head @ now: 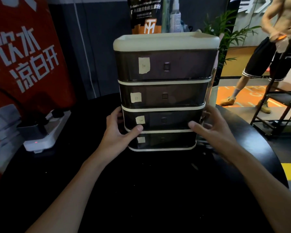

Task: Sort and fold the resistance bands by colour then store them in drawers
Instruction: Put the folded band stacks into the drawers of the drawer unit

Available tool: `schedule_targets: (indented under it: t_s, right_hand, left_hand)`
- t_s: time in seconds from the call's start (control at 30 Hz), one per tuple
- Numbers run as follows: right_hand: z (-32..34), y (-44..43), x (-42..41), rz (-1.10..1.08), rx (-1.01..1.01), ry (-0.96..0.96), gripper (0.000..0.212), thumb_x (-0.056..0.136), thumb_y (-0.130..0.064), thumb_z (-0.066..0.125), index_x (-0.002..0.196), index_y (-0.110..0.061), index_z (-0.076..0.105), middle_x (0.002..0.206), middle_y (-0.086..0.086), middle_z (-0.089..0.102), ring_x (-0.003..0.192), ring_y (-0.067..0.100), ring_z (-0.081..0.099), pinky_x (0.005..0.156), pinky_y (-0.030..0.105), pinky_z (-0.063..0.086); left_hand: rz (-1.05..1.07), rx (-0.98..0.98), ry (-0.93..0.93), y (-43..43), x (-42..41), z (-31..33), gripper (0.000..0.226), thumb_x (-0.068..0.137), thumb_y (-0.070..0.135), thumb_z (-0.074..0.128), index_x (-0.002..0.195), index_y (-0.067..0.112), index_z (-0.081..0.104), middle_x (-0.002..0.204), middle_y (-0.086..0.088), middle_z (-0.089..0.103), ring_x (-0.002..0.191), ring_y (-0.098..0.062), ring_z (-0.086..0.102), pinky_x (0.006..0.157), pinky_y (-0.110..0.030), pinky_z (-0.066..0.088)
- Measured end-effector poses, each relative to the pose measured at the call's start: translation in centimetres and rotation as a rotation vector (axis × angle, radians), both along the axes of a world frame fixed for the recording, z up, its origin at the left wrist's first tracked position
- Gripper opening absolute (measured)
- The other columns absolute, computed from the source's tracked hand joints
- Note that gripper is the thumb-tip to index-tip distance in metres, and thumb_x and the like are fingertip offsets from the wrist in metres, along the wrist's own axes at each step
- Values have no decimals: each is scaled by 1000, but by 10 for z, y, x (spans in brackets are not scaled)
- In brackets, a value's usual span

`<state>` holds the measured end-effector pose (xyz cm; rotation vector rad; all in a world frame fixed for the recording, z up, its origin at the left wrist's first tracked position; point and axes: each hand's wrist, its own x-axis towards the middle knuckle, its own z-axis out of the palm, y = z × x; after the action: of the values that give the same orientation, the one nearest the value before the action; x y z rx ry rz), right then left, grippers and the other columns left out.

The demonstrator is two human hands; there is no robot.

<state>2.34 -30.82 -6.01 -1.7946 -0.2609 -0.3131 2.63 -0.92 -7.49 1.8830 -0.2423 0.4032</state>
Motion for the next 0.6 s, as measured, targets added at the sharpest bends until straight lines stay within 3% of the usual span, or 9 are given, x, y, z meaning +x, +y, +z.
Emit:
schedule_targets:
  t_s: [0.1, 0.17, 0.23, 0.3, 0.43, 0.53, 0.6]
  right_hand:
    - [17, 2, 1, 11, 0, -61, 80, 72, -35, 82, 141, -29, 43, 120, -13, 63, 107, -5, 61, 82, 14, 51]
    - [23, 5, 5, -16, -41, -79, 72, 78, -18, 79, 142, -22, 44, 112, -16, 64, 94, -15, 61, 72, 5, 48]
    - [26, 6, 8, -41, -76, -69, 71, 78, -15, 79, 141, -20, 46, 111, -15, 64, 90, -17, 60, 70, 4, 48]
    - [28, 6, 8, -63, -98, -56, 71, 77, -16, 80, 140, -19, 47, 113, -15, 64, 92, -15, 60, 73, 7, 50]
    - [43, 6, 0, -79, -197, -66, 73, 75, -28, 82, 139, -23, 47, 122, -10, 55, 110, 6, 59, 92, 23, 49]
    - [65, 4, -1, -88, -172, -133, 69, 78, -35, 78, 138, -26, 47, 119, -19, 53, 103, -12, 57, 84, 9, 47]
    - [77, 3, 3, -107, -168, -157, 60, 82, -29, 76, 136, -24, 51, 120, -17, 60, 108, -10, 56, 91, 19, 50]
  left_hand:
    - [42, -22, -39, -4, 0, 14, 81, 66, 57, 78, 137, 40, 41, 136, 7, 53, 123, -2, 52, 102, -25, 46]
    - [65, -12, -50, -6, 1, 21, 70, 73, 42, 83, 132, 34, 47, 127, 10, 60, 114, 0, 56, 95, -18, 47]
    - [88, -6, -72, -5, 0, 26, 62, 75, 29, 85, 128, 29, 52, 118, 12, 63, 106, 0, 58, 88, -14, 47]
    - [101, 18, -73, -3, 0, 30, 60, 74, 25, 86, 125, 28, 53, 114, 12, 62, 103, -1, 58, 90, -20, 49]
    - [65, 106, -28, -1, -2, 42, 80, 70, 38, 88, 136, 29, 43, 132, 7, 50, 116, -2, 52, 102, -25, 45]
    - [43, 93, -79, 1, 0, 64, 92, 70, 42, 88, 145, 27, 36, 141, 5, 39, 122, 1, 47, 107, -33, 45]
    - [35, 84, -89, 1, 1, 77, 88, 68, 46, 87, 141, 31, 40, 139, 5, 43, 121, 2, 49, 106, -38, 48]
